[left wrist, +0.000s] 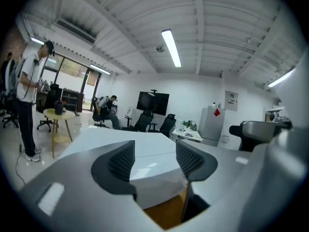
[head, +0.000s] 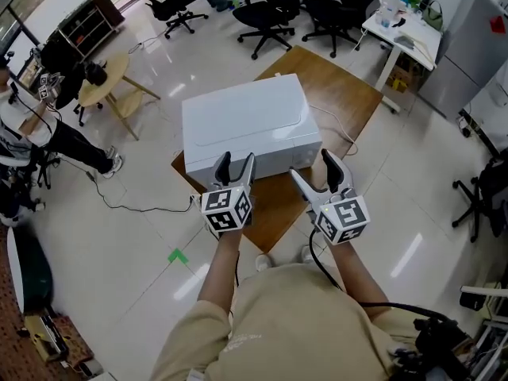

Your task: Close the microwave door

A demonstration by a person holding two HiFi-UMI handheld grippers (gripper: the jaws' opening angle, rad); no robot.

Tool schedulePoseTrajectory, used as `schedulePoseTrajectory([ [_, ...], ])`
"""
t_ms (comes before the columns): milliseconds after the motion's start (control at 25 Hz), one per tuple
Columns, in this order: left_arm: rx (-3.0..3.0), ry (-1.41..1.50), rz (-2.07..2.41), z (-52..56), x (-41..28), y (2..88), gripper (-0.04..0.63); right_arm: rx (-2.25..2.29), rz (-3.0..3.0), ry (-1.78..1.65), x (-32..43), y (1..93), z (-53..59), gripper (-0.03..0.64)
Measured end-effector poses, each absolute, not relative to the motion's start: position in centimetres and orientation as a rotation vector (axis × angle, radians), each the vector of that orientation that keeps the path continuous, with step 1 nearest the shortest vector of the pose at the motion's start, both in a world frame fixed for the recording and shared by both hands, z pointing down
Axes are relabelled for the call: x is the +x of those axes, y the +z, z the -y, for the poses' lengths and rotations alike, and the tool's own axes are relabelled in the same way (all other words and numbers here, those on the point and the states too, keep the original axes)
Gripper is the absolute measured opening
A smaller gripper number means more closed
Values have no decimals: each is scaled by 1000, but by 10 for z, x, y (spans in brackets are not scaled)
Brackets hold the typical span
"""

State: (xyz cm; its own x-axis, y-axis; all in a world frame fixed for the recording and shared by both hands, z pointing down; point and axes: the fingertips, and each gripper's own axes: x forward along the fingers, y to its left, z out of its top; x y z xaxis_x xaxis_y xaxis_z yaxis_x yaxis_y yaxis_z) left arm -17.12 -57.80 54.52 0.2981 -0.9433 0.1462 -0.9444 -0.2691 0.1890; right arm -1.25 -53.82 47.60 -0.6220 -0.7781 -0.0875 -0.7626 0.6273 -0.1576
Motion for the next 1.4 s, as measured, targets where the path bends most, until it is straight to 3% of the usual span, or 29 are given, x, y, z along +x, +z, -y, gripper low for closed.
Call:
schedulePoseTrajectory([
  [240, 2433, -5, 2007, 493, -235, 516, 317, -1231, -2739, -96, -54, 497, 492, 367],
  [520, 2459, 71, 2181, 439, -253, 493, 409, -1294, -2739, 64, -72, 483, 472, 367],
  [800, 2485, 4, 2180, 416, -266, 492, 414, -1288, -2763, 89, -99, 486, 447, 367],
  [1120, 2580, 82, 2146, 382, -340, 535, 414, -1297, -2833, 188, -210, 511, 385, 367],
  [1400, 2537, 15, 2196, 325, -331, 524, 413, -1357, -2767, 190, -158, 505, 341, 367],
])
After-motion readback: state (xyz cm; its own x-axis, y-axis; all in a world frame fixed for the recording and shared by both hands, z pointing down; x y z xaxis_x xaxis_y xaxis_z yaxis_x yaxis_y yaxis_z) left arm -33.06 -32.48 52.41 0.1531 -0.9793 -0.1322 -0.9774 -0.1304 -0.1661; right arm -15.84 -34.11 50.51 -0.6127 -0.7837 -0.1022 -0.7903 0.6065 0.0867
